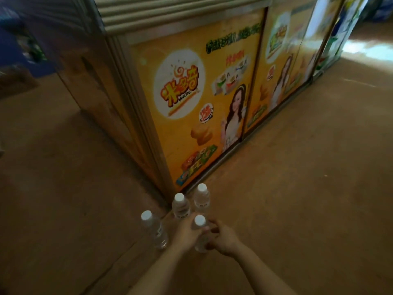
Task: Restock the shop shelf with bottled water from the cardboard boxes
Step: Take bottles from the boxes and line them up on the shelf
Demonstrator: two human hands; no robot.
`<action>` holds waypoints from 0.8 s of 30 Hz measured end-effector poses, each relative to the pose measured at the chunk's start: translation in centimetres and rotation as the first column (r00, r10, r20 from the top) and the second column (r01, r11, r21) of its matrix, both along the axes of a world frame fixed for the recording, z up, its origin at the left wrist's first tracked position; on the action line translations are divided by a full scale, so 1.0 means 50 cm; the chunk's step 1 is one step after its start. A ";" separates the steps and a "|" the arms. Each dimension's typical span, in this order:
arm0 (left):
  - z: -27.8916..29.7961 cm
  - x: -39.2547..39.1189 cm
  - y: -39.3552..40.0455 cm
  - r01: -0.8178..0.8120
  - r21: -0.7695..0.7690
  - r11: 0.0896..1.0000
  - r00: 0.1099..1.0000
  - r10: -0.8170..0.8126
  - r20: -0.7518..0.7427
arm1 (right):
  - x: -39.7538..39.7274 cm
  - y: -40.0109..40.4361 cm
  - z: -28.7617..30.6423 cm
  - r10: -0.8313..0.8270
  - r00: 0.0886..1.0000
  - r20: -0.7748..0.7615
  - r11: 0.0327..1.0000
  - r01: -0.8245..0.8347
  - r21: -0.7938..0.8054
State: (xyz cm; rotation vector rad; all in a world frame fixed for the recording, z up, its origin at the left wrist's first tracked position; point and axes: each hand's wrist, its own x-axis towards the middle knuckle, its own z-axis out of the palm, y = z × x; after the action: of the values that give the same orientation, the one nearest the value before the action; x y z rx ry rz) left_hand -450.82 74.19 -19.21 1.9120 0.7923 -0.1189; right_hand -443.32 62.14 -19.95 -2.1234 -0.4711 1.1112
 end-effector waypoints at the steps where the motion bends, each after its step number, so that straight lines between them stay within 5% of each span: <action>1: 0.006 0.004 0.010 0.026 0.025 0.999 1.000 -0.026 -0.001 | 0.007 0.000 0.004 0.009 1.000 0.004 1.000 -0.009 -0.010; 12: 0.236 0.084 0.049 0.184 0.015 0.983 0.974 -0.184 0.129 | 0.083 0.000 0.184 0.030 0.992 0.120 1.000 -0.029 -0.002; 24: 0.882 0.067 0.071 0.140 -0.101 0.985 0.944 -0.102 0.313 | 0.087 0.001 0.772 0.092 0.989 0.119 0.992 -0.102 0.080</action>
State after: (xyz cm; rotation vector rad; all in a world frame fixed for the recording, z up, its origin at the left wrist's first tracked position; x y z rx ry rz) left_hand -447.49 77.75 24.89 1.8048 0.4470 0.0542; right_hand -438.99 62.18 18.63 -2.1156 -0.6708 1.0060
